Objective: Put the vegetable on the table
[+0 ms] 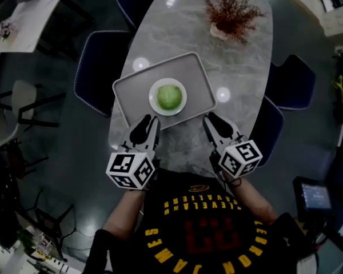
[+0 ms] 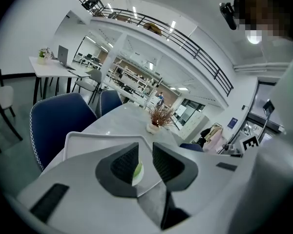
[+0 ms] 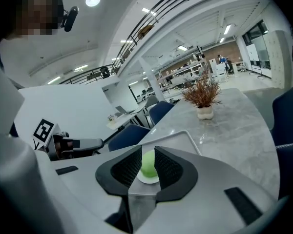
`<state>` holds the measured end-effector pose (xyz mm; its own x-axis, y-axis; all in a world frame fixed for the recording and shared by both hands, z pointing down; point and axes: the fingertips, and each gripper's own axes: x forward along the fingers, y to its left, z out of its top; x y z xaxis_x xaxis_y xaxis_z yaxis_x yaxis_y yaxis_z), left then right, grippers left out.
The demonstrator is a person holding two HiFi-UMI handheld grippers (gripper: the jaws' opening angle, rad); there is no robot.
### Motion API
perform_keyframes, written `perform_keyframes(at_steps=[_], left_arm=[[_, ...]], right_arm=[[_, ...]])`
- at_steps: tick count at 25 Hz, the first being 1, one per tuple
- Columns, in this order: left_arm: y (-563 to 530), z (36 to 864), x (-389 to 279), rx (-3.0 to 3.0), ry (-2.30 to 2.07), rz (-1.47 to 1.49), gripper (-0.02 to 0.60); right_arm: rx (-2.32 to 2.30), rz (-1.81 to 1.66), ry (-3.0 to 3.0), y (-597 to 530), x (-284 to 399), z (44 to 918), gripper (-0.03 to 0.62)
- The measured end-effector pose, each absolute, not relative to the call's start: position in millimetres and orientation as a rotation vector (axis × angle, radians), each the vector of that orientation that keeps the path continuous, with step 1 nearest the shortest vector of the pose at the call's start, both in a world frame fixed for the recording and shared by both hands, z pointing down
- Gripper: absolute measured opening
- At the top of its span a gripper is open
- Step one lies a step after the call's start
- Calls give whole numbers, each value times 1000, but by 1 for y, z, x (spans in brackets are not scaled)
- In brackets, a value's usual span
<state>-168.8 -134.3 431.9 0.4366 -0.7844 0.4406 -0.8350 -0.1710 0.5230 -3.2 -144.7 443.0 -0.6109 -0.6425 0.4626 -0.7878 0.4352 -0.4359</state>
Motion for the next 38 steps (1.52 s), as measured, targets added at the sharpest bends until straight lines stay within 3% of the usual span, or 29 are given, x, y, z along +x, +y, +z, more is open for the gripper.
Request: perform_keyframes(at_steps=[21,38], left_arm=[[-175,606,-195,1752,-1145,487,80],[-168,627,-191,1670,-1056,464,80]], right_arm=[[1094,972,-2129,-198,-31,593,71],[993,1154,-1999,-186,-43,629,69]])
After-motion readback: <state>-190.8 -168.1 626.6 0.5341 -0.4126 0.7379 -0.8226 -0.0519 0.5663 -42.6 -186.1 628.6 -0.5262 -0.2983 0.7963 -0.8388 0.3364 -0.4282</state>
